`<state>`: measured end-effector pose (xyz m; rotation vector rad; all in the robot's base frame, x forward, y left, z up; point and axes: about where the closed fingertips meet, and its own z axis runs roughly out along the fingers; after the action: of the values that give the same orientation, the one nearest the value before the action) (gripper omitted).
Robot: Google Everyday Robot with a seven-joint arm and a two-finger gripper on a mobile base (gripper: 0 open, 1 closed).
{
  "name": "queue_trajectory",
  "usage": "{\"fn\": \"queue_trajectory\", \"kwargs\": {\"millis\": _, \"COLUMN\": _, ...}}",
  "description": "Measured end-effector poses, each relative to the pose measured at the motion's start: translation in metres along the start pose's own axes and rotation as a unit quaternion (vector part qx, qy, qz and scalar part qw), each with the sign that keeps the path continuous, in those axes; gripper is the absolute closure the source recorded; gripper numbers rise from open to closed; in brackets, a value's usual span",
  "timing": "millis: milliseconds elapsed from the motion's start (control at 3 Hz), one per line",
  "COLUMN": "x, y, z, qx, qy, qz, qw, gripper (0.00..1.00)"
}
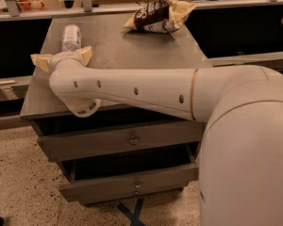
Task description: Move blue plastic bottle near brown chip bag
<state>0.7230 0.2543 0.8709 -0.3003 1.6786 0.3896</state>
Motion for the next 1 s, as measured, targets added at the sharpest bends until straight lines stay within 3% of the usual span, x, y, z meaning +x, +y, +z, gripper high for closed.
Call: {"fn": "queue_trajectory", "kwargs": {"millis": 1000, "x": 0.0061, "y": 0.0139, "z": 0.0043, "qx": -0.049, "qy": 0.03, "qz": -0.003, "qw": 0.9984, "gripper": 0.75}}
